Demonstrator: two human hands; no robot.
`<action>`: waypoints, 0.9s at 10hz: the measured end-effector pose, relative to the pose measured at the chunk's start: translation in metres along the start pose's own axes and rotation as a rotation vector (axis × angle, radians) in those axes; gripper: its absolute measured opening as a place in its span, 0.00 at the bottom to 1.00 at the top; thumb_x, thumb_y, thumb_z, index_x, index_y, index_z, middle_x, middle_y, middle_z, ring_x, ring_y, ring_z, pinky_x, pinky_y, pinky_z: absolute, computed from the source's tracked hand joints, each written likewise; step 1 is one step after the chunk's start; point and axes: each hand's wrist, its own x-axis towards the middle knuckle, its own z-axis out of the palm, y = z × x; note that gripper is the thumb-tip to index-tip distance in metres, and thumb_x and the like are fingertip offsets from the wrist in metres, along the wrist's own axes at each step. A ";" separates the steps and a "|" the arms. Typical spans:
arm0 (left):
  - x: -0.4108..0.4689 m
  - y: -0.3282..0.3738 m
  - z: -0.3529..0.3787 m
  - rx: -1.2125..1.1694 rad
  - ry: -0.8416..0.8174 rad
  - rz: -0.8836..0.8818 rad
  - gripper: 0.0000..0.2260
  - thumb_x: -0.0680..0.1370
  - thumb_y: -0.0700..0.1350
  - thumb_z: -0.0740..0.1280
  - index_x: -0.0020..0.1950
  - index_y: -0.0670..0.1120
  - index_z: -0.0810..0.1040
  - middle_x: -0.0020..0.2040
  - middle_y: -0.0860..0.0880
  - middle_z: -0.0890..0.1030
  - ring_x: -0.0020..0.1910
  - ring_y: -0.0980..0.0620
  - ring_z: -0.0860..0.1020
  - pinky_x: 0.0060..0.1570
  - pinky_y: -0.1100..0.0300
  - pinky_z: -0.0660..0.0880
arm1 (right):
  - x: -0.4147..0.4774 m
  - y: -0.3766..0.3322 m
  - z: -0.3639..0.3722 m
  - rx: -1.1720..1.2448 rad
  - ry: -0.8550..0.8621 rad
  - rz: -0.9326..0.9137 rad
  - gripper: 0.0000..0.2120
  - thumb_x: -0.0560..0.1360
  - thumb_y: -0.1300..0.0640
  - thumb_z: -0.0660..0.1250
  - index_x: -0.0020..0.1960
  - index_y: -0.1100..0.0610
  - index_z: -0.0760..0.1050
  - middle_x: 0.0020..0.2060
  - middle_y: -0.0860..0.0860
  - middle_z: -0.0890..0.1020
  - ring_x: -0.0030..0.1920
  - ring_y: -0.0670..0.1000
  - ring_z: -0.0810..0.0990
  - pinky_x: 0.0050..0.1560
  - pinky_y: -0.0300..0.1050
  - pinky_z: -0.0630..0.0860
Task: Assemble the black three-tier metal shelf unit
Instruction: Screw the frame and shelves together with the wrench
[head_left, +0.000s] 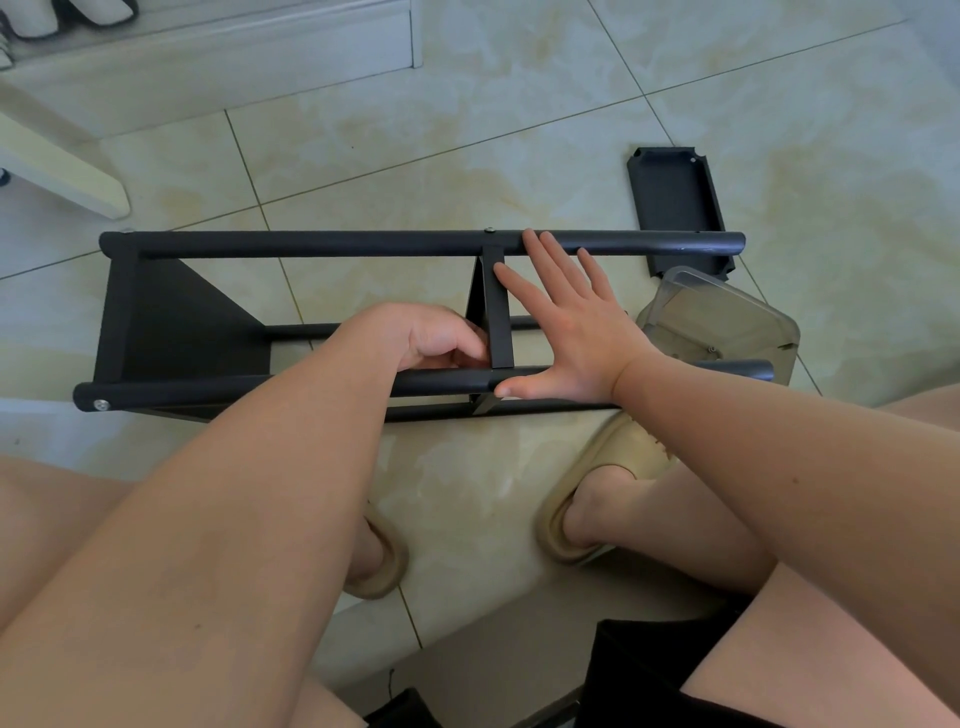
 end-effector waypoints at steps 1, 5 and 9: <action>-0.001 0.001 0.000 0.010 -0.008 -0.014 0.09 0.79 0.38 0.64 0.43 0.45 0.82 0.35 0.50 0.83 0.36 0.53 0.79 0.45 0.60 0.74 | 0.000 0.000 0.000 -0.004 -0.001 0.001 0.58 0.65 0.18 0.54 0.83 0.51 0.49 0.82 0.59 0.45 0.82 0.59 0.42 0.79 0.64 0.42; 0.000 0.000 0.000 0.051 -0.006 -0.018 0.07 0.79 0.40 0.65 0.44 0.46 0.81 0.32 0.53 0.81 0.31 0.56 0.79 0.39 0.60 0.72 | 0.000 0.000 0.000 -0.002 -0.006 0.004 0.57 0.65 0.18 0.54 0.83 0.51 0.48 0.82 0.59 0.44 0.82 0.58 0.41 0.79 0.63 0.41; 0.006 -0.003 -0.005 0.034 -0.044 -0.118 0.06 0.79 0.45 0.66 0.50 0.45 0.81 0.40 0.48 0.81 0.38 0.50 0.76 0.45 0.56 0.75 | 0.000 0.000 0.001 0.009 0.010 0.001 0.57 0.65 0.18 0.55 0.83 0.51 0.50 0.82 0.59 0.45 0.82 0.59 0.42 0.79 0.64 0.43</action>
